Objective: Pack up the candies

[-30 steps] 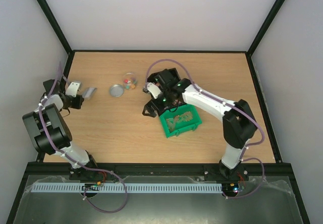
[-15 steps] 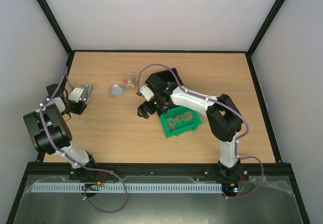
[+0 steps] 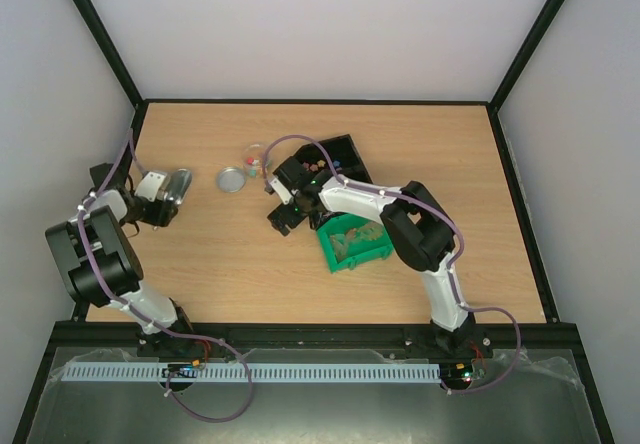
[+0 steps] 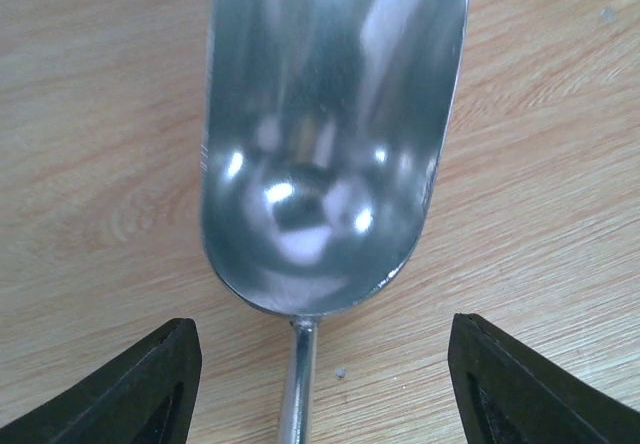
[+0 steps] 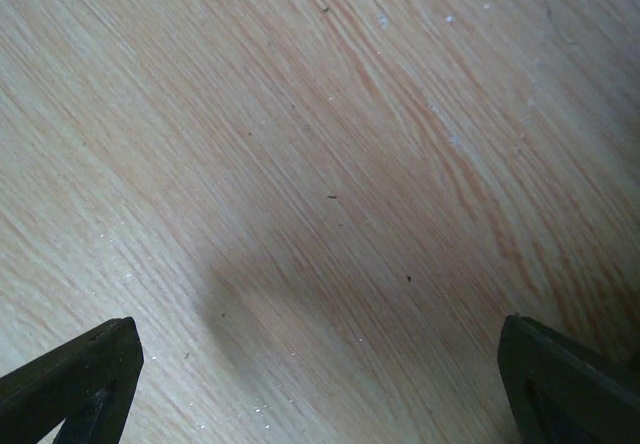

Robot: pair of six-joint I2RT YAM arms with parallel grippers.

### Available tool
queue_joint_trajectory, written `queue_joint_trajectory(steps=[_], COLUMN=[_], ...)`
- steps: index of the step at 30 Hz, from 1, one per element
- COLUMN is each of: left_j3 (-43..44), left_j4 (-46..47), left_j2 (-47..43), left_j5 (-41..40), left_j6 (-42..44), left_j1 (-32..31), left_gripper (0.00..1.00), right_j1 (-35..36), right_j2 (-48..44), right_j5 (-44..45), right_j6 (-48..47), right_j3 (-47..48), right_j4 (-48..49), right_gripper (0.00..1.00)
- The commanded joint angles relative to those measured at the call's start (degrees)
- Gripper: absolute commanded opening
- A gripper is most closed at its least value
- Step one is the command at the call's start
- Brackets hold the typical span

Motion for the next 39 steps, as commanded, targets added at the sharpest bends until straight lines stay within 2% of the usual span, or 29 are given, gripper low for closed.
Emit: queue_joint_trajectory(steps=[1, 9, 13, 18, 20, 24, 27, 33, 39], left_j3=[3.8, 10.0, 14.3, 20.0, 22.8, 34.0, 42.6, 54.0, 59.8], left_j4=[-4.1, -6.8, -6.9, -2.5, 0.1, 1.2, 0.6, -0.8, -3.9], left_j2=[-3.0, -4.7, -3.0, 1.7, 5.1, 16.7, 25.0, 36.9, 43.8], left_j5=[3.2, 5.8, 7.4, 6.0, 4.7, 3.2, 3.0, -2.5, 0.0], left_j6=[1.1, -1.4, -5.1, -11.1, -14.1, -19.1, -22.3, -20.8, -17.5], left_j1=[0.3, -2.9, -7.7, -15.4, -18.3, -22.3, -23.7, -27.3, -28.4], left_gripper=[0.71, 0.73, 0.73, 0.71, 0.69, 0.64, 0.60, 0.54, 0.50], right_j1=[-1.3, -7.0, -10.1, -14.1, -15.3, -16.6, -16.5, -13.6, -14.0], right_j2=[-0.2, -1.9, -1.8, -0.8, -0.8, -2.3, -5.5, -9.1, -10.5], right_j5=[3.6, 3.8, 4.2, 3.4, 1.7, -3.1, -10.1, -15.8, -14.8], right_j6=[-0.8, -3.8, -6.6, -9.8, -10.9, -12.2, -11.1, -10.0, -10.4], right_j3=[-1.0, -4.7, -5.1, -4.3, -4.0, -3.9, -5.6, -9.7, -13.9], right_j4=[-0.9, 0.0, 0.7, 1.5, 1.6, -0.1, -2.6, -7.5, -10.0], right_gripper=[0.99, 0.99, 0.99, 0.99, 0.99, 1.00, 0.99, 0.98, 0.98])
